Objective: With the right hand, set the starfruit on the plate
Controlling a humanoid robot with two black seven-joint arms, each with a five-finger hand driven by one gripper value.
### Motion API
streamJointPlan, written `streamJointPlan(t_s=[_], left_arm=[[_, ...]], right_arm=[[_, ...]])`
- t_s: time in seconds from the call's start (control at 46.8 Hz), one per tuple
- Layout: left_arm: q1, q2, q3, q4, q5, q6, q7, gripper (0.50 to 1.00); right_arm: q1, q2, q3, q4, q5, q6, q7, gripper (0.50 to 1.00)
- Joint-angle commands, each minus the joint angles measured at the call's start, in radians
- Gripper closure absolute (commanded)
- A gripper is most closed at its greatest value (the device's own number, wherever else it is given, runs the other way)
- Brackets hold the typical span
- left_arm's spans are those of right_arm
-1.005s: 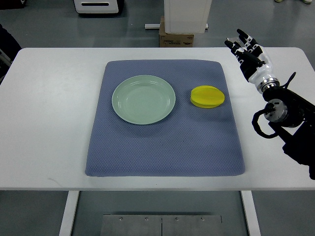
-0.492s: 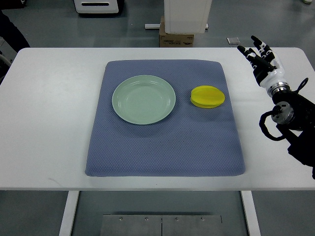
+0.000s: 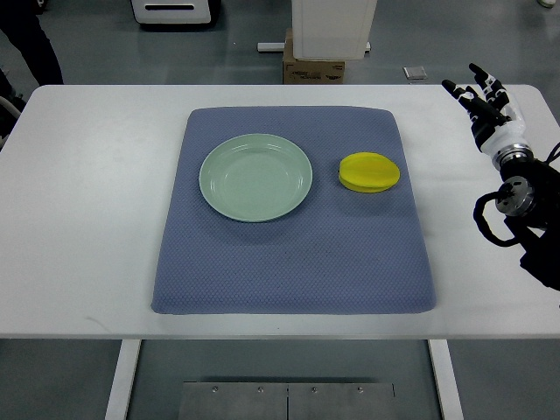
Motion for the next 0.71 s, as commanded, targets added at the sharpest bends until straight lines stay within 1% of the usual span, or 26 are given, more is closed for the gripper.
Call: streamJointPlan(t_s=[0.0, 0.15, 0.278, 0.321, 0.428, 0.47, 0.684], left_arm=[[0.000, 0.000, 0.000, 0.000, 0.000, 0.000, 0.000, 0.500], [0.000, 0.000, 0.000, 0.000, 0.000, 0.000, 0.000, 0.500], [0.000, 0.000, -0.001, 0.000, 0.000, 0.000, 0.000, 0.500], [0.000, 0.000, 0.000, 0.000, 0.000, 0.000, 0.000, 0.500], [0.000, 0.000, 0.000, 0.000, 0.000, 0.000, 0.000, 0.500], [0.000, 0.000, 0.000, 0.000, 0.000, 0.000, 0.000, 0.500], [0.000, 0.000, 0.000, 0.000, 0.000, 0.000, 0.000, 0.500]], right_arm=[[0.001, 0.001, 0.000, 0.004, 0.000, 0.004, 0.007, 0.500], [-0.001, 0.004, -0.001, 0.009, 0.000, 0.017, 0.053, 0.500], [0.004, 0.003, -0.003, 0.012, 0.000, 0.048, 0.061, 0.500], [0.002, 0.006, -0.006, 0.011, -0.003, 0.056, 0.073, 0.500], [0.001, 0.007, -0.038, 0.012, -0.011, 0.065, 0.165, 0.500], [0.004, 0.007, -0.069, 0.014, -0.012, 0.073, 0.180, 0.500], [0.051, 0.007, -0.290, 0.044, -0.017, 0.083, 0.180, 0.500]])
